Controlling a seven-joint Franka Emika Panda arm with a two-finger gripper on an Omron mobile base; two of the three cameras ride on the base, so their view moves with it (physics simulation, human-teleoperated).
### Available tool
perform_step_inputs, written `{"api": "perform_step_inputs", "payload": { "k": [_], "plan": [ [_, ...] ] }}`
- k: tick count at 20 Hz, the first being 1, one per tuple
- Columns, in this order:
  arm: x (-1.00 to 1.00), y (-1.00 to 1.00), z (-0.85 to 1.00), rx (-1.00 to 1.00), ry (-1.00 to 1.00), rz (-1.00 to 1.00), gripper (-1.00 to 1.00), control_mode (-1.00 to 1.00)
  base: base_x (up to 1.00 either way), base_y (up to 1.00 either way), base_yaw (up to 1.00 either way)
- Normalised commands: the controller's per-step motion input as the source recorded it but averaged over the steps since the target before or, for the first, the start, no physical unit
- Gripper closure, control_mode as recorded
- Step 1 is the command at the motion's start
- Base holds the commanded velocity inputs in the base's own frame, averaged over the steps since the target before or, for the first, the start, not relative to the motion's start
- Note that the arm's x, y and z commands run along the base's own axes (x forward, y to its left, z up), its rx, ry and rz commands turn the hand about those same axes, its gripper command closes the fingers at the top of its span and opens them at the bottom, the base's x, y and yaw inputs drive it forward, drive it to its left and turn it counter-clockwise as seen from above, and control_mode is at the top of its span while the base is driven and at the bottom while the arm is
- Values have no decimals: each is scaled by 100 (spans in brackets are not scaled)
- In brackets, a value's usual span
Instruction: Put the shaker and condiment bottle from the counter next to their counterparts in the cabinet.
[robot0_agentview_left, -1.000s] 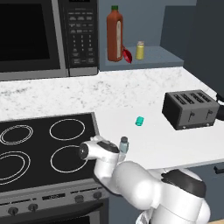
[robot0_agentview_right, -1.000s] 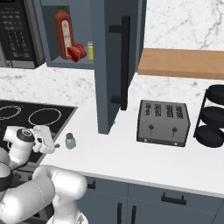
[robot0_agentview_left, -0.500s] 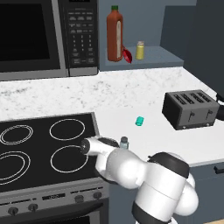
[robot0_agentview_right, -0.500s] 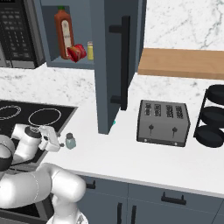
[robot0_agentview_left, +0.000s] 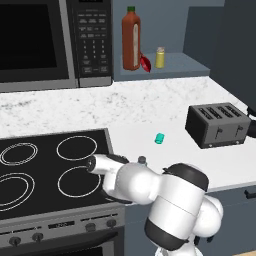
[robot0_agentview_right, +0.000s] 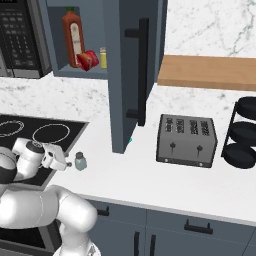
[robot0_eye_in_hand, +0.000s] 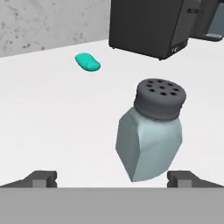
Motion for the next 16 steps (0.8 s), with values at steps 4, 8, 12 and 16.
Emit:
{"api": "perform_step_inputs", "payload": {
  "k": [4,8,12,16],
  "plan": [
    [0,-20,0,0,0,0,-100,-100,0,0,0],
    [2,-36,0,0,0,0,-100,-100,0,0,0],
    [3,-33,0,0,0,0,-100,-100,0,0,0],
    [6,-30,0,0,0,0,-100,-100,0,0,0]
  ]
}}
